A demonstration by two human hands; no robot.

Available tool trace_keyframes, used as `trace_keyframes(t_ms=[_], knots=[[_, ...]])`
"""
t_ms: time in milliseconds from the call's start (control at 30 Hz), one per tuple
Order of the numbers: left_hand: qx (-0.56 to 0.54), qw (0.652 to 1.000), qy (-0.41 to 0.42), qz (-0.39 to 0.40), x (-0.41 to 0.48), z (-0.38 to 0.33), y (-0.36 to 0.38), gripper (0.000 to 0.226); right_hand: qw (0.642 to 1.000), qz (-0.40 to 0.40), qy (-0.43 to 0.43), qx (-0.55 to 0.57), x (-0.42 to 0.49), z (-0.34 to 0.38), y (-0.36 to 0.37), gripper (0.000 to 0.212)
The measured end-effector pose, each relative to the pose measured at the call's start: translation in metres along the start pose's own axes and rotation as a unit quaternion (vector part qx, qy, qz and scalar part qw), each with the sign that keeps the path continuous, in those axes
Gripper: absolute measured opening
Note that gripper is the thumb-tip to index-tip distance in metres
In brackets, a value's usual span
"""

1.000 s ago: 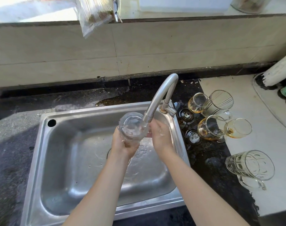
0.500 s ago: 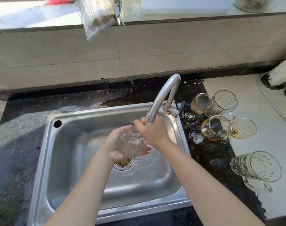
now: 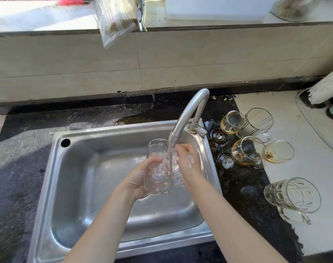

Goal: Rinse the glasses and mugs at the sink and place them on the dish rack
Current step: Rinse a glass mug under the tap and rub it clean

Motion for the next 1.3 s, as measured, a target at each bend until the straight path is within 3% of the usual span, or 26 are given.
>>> trace_keyframes(t_ms=[67, 167, 300, 367, 500, 600, 767, 867, 1000, 1067, 1133, 1200, 1267, 1300], knots=[[0.081, 0.996, 0.032, -0.012, -0.003, -0.001, 0.001, 0.049, 1.000, 0.002, 0.012, -0.005, 0.001, -0.010, -0.005, 0.016], [0.243, 0.964, 0.101, -0.034, -0.009, -0.002, 0.001, 0.073, 1.000, 0.001, 0.004, -0.004, 0.000, -0.015, -0.015, 0.020], [0.370, 0.912, 0.170, -0.043, -0.011, 0.002, 0.002, 0.077, 0.983, -0.027, -0.044, -0.174, 0.008, -0.008, -0.032, 0.015], [0.408, 0.890, 0.194, -0.061, -0.008, 0.005, -0.001, 0.080, 0.948, -0.070, -0.093, -0.295, 0.012, 0.001, -0.041, 0.017], [0.427, 0.868, 0.236, -0.089, -0.005, 0.008, -0.005, 0.091, 0.829, -0.157, -0.193, -0.500, 0.022, 0.021, -0.054, 0.025], [0.414, 0.872, 0.246, -0.089, -0.006, 0.009, -0.003, 0.084, 0.761, -0.108, -0.162, -0.618, 0.039, 0.030, -0.056, 0.037], [0.402, 0.875, 0.254, -0.085, -0.003, 0.013, -0.002, 0.080, 0.698, -0.027, -0.154, -0.699, 0.056, 0.038, -0.055, 0.041], [0.405, 0.874, 0.254, -0.085, 0.000, 0.012, -0.003, 0.079, 0.699, -0.019, -0.143, -0.700, 0.063, 0.043, -0.056, 0.037], [0.398, 0.879, 0.248, -0.087, 0.000, 0.011, -0.006, 0.080, 0.747, -0.026, -0.096, -0.658, 0.074, 0.056, -0.065, 0.032], [0.371, 0.895, 0.234, -0.087, -0.001, 0.009, -0.007, 0.078, 0.729, -0.026, -0.099, -0.676, 0.074, 0.058, -0.065, 0.033], [0.324, 0.918, 0.206, -0.096, -0.005, 0.007, -0.008, 0.078, 0.695, -0.048, -0.134, -0.705, 0.065, 0.057, -0.062, 0.034], [0.267, 0.941, 0.177, -0.104, -0.007, 0.005, -0.009, 0.075, 0.689, -0.098, -0.202, -0.689, 0.052, 0.051, -0.062, 0.035], [0.212, 0.963, 0.130, -0.104, -0.006, 0.004, -0.010, 0.075, 0.719, -0.096, -0.273, -0.631, 0.034, 0.042, -0.062, 0.034], [0.187, 0.972, 0.100, -0.103, -0.006, 0.005, -0.010, 0.075, 0.749, -0.054, -0.294, -0.592, 0.025, 0.036, -0.061, 0.035]])
Point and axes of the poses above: each hand's wrist, its own x-axis towards the middle knuckle, its own y-axis out of the palm, z = x × y, the point moved 2 cm from there along x, towards the middle knuckle, and after that the axes turned 13 degrees about -x, right-handed, at the moved point
